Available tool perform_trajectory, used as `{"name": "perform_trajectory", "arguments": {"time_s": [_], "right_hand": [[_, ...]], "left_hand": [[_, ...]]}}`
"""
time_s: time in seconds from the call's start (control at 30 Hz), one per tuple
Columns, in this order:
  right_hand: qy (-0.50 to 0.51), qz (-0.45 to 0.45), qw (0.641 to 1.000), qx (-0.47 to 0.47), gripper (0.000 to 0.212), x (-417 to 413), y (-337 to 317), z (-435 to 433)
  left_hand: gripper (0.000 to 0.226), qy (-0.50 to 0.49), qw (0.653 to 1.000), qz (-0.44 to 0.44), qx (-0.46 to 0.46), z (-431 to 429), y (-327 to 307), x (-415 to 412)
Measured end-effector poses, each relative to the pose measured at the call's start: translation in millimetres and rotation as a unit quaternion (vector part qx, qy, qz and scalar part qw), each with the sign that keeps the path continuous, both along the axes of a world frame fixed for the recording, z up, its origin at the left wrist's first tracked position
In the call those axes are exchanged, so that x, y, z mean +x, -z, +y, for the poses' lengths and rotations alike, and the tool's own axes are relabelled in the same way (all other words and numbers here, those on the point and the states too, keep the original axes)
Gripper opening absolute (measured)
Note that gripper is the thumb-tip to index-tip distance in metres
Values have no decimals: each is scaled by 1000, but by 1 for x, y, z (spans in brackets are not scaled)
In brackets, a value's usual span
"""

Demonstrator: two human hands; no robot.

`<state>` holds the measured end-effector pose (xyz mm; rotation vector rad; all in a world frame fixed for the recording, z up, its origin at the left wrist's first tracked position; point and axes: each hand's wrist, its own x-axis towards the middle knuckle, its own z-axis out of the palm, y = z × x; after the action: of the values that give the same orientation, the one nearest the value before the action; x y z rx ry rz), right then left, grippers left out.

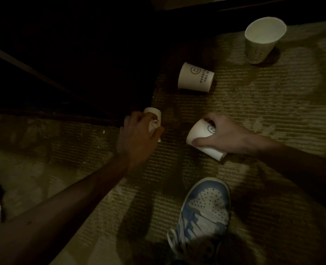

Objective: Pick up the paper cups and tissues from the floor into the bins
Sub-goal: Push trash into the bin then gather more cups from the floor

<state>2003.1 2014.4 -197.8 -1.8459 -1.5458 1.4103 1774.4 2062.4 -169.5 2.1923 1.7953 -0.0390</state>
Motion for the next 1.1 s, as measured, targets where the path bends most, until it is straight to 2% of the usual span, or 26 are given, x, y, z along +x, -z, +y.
{"name": "perform_trajectory", "arguments": {"time_s": [0.17,0.2,0.3,0.37,0.43,0.5,0.57,0.67,0.77,0.9,1.0,1.1], "right_hand": [[37,30,999,-19,81,3,0,-1],[44,34,998,-26,83,5,1,-3],[72,39,996,-47,89,12,0,-5],[100,47,992,-54,88,20,-2,-5],[141,69,985,-77,79,27,-6,-5],[200,123,967,-98,61,36,-11,-5],[271,223,930,-114,47,45,-17,-2],[316,362,870,-112,44,56,-25,7],[323,426,842,-78,37,59,-33,22],[331,453,825,-74,39,52,-37,37],[327,458,822,-78,38,49,-36,46],[339,455,819,-84,42,50,-34,52]], "left_hand": [[76,-44,999,21,0,6,4,18],[85,-56,998,22,-22,11,5,19],[111,-119,978,-9,-173,23,11,23],[116,-112,972,-10,-208,21,17,30],[115,-116,969,-83,-200,19,21,36],[112,-147,949,-202,-193,22,19,47],[113,-153,927,-287,-187,31,12,58],[119,-154,891,-371,-210,49,-4,73],[117,-175,850,-429,-250,64,-15,88],[104,-196,799,-473,-314,75,-20,102],[84,-200,782,-481,-341,81,-18,107],[76,-201,784,-476,-345,84,-14,109]]}}
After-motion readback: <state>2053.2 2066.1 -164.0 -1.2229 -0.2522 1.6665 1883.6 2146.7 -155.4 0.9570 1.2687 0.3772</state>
